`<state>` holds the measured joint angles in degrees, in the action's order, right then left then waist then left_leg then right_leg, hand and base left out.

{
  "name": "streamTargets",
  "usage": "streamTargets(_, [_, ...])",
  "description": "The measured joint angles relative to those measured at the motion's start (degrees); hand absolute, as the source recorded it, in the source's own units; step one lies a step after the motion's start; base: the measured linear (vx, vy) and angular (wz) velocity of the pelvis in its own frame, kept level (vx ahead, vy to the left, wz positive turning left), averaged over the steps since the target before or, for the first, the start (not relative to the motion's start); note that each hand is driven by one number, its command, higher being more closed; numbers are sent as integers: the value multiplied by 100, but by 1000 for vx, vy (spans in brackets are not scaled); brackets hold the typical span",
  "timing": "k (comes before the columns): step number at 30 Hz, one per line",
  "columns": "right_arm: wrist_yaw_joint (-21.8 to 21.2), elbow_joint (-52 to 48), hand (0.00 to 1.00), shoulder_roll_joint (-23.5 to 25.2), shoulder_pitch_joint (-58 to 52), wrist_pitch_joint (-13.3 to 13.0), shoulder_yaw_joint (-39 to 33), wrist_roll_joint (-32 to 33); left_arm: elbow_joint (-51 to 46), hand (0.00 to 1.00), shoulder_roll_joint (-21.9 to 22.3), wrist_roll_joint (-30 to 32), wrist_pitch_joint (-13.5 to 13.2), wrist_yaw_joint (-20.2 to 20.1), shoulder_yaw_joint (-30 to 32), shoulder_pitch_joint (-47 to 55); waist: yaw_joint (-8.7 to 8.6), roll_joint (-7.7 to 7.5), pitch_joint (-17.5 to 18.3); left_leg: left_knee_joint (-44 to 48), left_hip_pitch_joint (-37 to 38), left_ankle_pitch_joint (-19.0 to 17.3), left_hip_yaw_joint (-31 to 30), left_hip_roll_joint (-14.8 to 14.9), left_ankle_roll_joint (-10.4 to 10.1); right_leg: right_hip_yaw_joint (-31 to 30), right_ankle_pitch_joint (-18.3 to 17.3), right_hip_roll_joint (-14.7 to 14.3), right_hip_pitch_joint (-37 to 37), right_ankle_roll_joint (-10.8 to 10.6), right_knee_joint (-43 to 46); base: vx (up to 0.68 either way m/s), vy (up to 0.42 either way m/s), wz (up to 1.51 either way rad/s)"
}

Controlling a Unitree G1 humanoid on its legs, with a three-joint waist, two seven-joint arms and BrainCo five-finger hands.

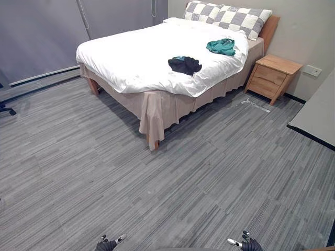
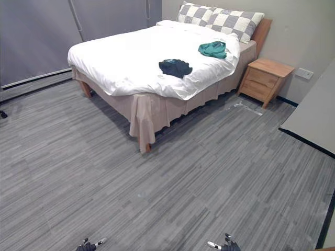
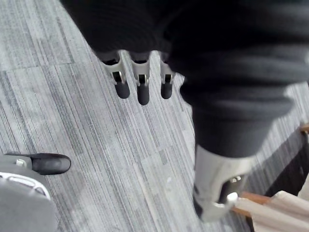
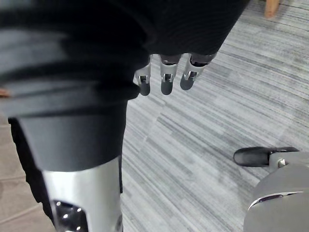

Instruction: Tidy the bed and pick cloth on bed and put in laundry

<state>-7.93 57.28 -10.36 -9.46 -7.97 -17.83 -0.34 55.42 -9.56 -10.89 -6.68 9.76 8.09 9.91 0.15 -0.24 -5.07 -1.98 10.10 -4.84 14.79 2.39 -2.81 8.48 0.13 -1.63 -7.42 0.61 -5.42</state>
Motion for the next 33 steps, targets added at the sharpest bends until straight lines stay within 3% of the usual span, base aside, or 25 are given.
streamTargets(8, [-50, -6, 0, -456, 68, -76, -27, -123, -20, 0, -205, -64, 56, -145, 402, -20, -24, 43, -83, -9, 14, -6, -40, -9, 0, 43, 1, 2, -45, 3, 35, 25, -5, 1])
streamTargets(16, [-108, -7, 0, -538, 94, -172, -226, -124, -21, 0, -201, -59, -42, -348, 448, -17, -32, 164, -62, 26, 11, -7, -41, -15, 1, 31, -5, 14, -60, -4, 35, -17, -7, 0])
streamTargets(33, [7, -9, 0, -521, -35, -173, -224, -120, -24, 0, -88, -51, -42, -352, 370, -8, -78, 189, -46, 102, 5, -53, 124, 22, -1, -107, 58, -16, 3, 87, 33, -12, -10, -4])
